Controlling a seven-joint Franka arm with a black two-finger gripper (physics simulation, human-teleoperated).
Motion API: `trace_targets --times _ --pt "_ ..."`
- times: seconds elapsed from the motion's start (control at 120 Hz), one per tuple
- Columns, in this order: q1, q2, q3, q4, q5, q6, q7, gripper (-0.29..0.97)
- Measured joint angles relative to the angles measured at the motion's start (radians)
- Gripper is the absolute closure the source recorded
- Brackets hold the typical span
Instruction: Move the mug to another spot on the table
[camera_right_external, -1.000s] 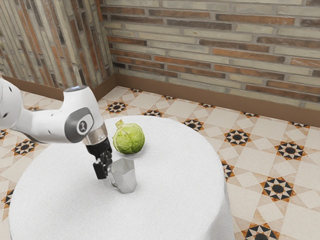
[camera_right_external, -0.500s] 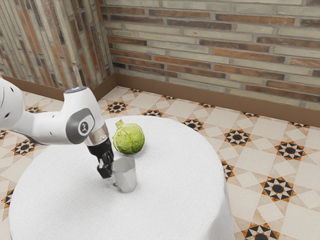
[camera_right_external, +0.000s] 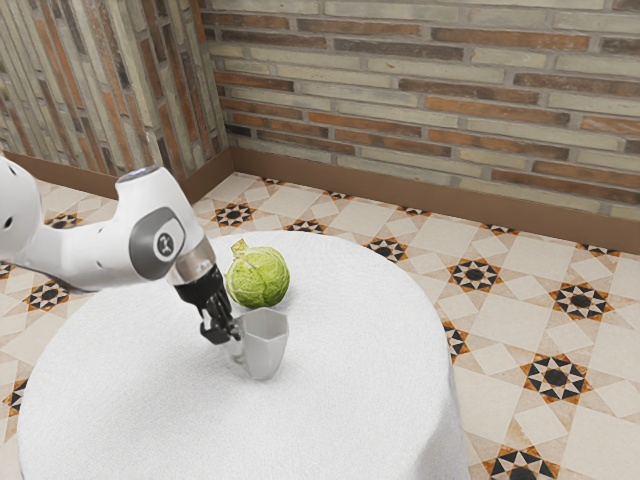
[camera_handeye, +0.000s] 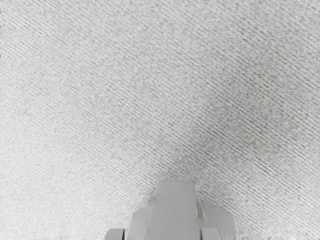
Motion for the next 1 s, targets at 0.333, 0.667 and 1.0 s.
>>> trace_targets --times 0.333,0.667,1.0 --pt "-0.001 -0.015 0.001 -0.007 -0.15 0.044 0.096 0.7" --pt "-0.009 -0.007 0.002 -0.033 -0.244 0.123 0.218 0.74" --pt "0.104 -0.05 0.009 -0.115 -0.319 0.186 0.374 0.74"
